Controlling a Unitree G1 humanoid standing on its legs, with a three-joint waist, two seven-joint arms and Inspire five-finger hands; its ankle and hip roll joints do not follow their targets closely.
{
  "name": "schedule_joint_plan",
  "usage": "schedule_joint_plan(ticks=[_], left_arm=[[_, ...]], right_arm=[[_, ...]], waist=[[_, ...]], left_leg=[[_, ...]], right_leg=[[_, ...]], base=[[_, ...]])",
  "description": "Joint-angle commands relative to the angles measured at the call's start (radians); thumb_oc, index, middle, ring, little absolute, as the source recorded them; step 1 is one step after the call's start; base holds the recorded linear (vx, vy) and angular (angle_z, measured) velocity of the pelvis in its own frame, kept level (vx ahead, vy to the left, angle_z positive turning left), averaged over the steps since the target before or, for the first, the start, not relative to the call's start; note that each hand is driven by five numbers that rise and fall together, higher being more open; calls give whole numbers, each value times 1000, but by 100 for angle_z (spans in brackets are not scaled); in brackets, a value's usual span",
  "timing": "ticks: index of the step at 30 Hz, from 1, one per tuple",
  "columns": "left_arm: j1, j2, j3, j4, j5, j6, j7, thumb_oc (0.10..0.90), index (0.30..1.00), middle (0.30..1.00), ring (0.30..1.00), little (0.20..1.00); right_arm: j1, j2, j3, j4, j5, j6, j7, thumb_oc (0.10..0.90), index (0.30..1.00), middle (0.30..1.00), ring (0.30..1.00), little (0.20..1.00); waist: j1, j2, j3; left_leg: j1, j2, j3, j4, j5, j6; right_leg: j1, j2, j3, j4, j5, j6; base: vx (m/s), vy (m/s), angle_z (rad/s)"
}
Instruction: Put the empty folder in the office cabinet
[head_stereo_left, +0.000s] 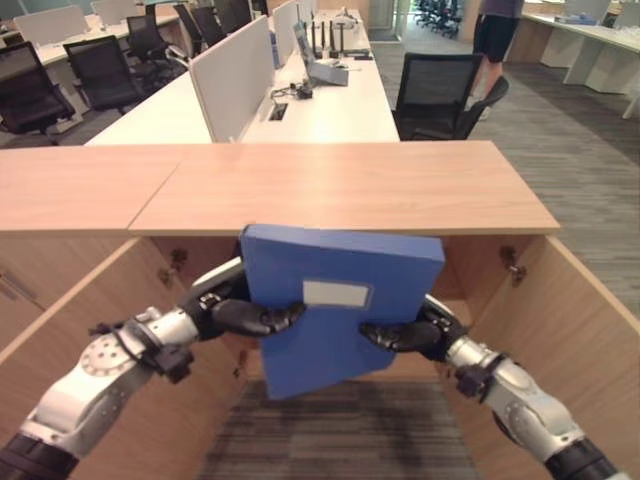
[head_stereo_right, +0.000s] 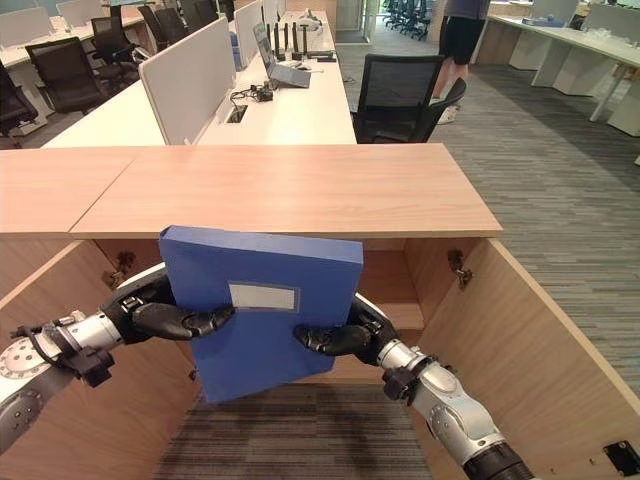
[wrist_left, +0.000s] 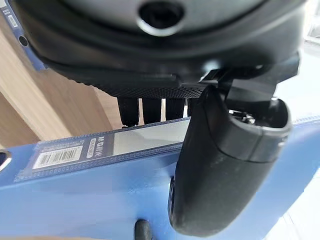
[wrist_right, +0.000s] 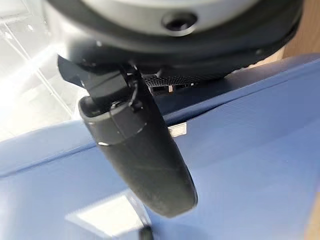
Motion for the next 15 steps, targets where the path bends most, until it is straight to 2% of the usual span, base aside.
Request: schedule_joint_plan(ticks=[1, 5, 6, 7, 8, 12, 15], left_arm=[[-174, -67, -43, -116, -79, -86, -59, 400, 300, 300, 300, 300], [-148, -88, -17, -111, -72, -89, -51, 400, 300, 300, 300, 300], [-132, -105, 1, -109, -67, -95, -43, 424, 335, 335, 335, 335], [-131, -105, 1, -110, -66, -95, -43, 535, 502, 502, 502, 502], [-122, -121, 13, -103, -61, -98, -36, 800, 900, 900, 900, 900], [-89, -181, 67, -51, 28, -125, 26, 800, 900, 900, 900, 900], [-53, -266, 125, 27, 124, -155, 93, 800, 900, 900, 900, 900]], right_arm=[[-196, 116, 21, -161, 126, -86, 80, 400, 300, 300, 300, 300], [-169, 117, 12, -170, 130, -73, 88, 400, 300, 300, 300, 300], [-155, 109, 11, -171, 121, -68, 89, 400, 300, 300, 300, 300], [-154, 109, 11, -171, 121, -68, 89, 400, 300, 300, 300, 300], [-142, 102, 7, -171, 111, -61, 93, 400, 300, 300, 300, 300], [-84, 90, -38, -138, 65, -42, 81, 400, 300, 300, 300, 300], [-24, 87, -91, -90, 10, -29, 68, 400, 300, 300, 300, 300]], waist=[[-19, -3, -27], [-20, -5, -26], [-21, -7, -26], [-22, -6, -26], [-23, -7, -27], [-23, -10, -25], [-25, -12, -24]], left_leg=[[49, -52, 19, -2, -99, 32], [50, -51, 17, -2, -99, 33], [49, -50, 17, -2, -100, 33], [49, -50, 17, -2, -100, 33], [49, -50, 17, -2, -100, 33], [46, -47, 15, -2, -99, 31], [44, -45, 14, -2, -99, 31]], right_leg=[[61, 11, -48, 26, -128, -3], [63, 11, -48, 28, -129, -4], [62, 12, -47, 29, -130, -5], [62, 12, -47, 29, -130, -5], [61, 13, -47, 29, -131, -5], [60, 15, -49, 31, -136, -7], [58, 17, -50, 31, -138, -10]], base=[[0, 0, 0], [0, 0, 0], [0, 0, 0], [0, 0, 0], [0, 0, 0], [0, 0, 0], [0, 0, 0]])
